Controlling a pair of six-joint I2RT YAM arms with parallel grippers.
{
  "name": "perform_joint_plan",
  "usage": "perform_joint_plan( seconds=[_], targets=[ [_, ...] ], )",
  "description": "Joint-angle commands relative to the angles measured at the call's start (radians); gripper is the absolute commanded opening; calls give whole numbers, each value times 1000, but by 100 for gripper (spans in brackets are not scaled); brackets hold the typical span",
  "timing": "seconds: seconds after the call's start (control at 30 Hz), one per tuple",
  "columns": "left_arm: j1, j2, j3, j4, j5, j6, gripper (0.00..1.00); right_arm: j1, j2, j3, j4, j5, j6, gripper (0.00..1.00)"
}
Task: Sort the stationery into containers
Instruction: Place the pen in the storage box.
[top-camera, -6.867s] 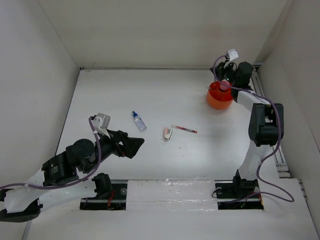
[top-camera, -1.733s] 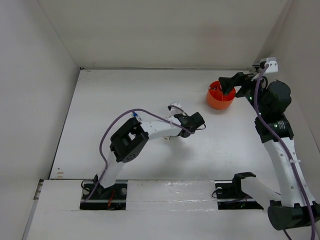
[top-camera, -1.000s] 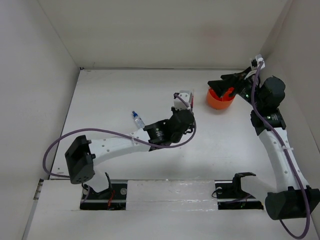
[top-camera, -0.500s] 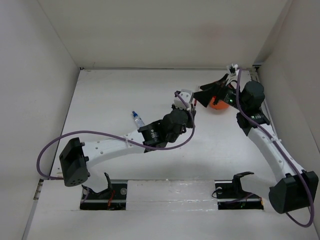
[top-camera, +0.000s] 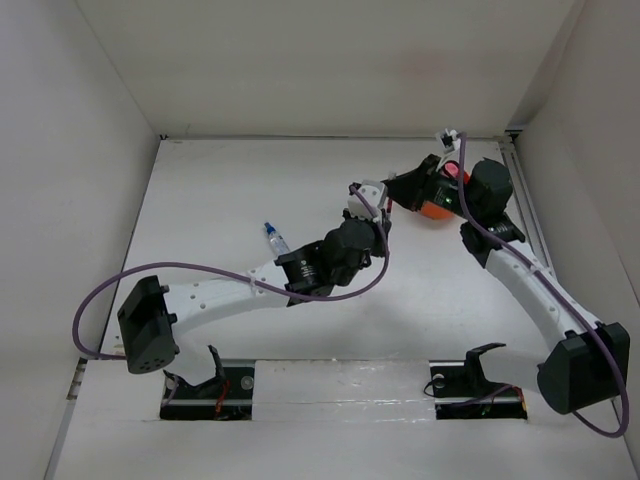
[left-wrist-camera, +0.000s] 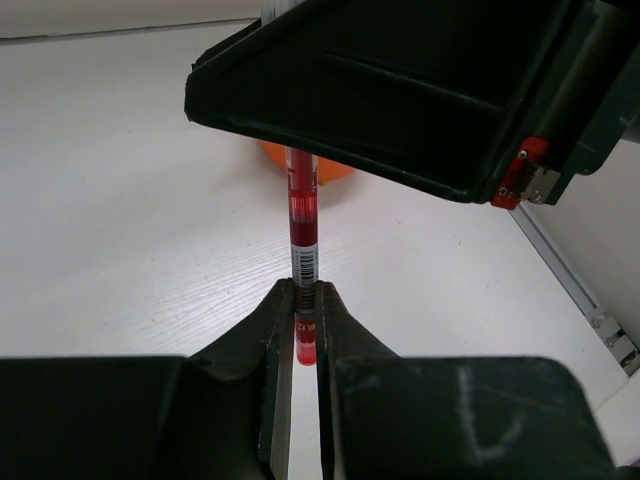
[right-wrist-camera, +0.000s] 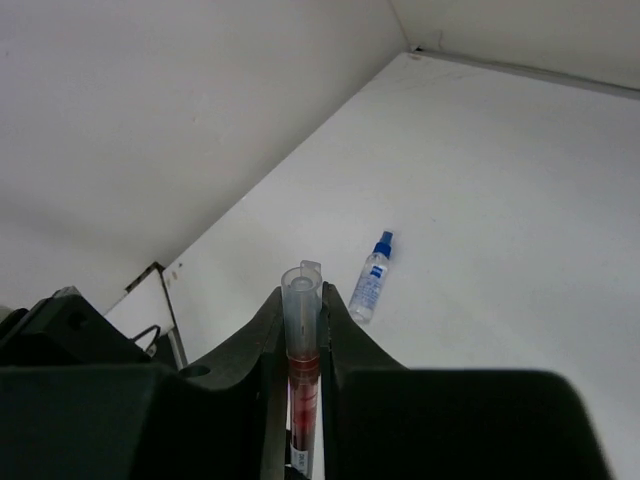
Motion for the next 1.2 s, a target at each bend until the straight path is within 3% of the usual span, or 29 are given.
perform_joint_plan(
  seconds=[0.0,0.03,0.07,0.13,0.17,0.23,0.53,0.67,0.8,0.93,1.17],
  targets=[
    [-8,-57,-11,55,-39,26,0,2,-7,41,64,15,-19,0],
    [-8,-57,0,41,-68,26,0,2,-7,41,64,15,-19,0],
    [-8,-57,11,32,-68,38,10,2,2,41,64,15,-19,0],
    [-8,-57,11,22,-88,38,45,2,2,50,64,15,-19,0],
    [-8,-71,11,22,-103,38,54,2,2,62,64,24,-29,0],
    [-8,-84,11,-11,-116,38,100,-7,25,90,64,38,-29,0],
    [-8,-172,-15,-313,-235,-112,100,-105,201,211,216,111,-153,0],
    [-8,-293,-15,-503,-277,-233,100,-170,336,295,271,132,-212,0],
    [1,-379,38,-851,-272,-362,100,-226,509,460,229,119,-249,0],
    [1,-454,63,-1054,-272,-439,100,-280,598,548,182,136,-282,0],
    [1,-653,-77,-995,-263,-367,100,-299,684,576,152,125,-388,0]
  ],
)
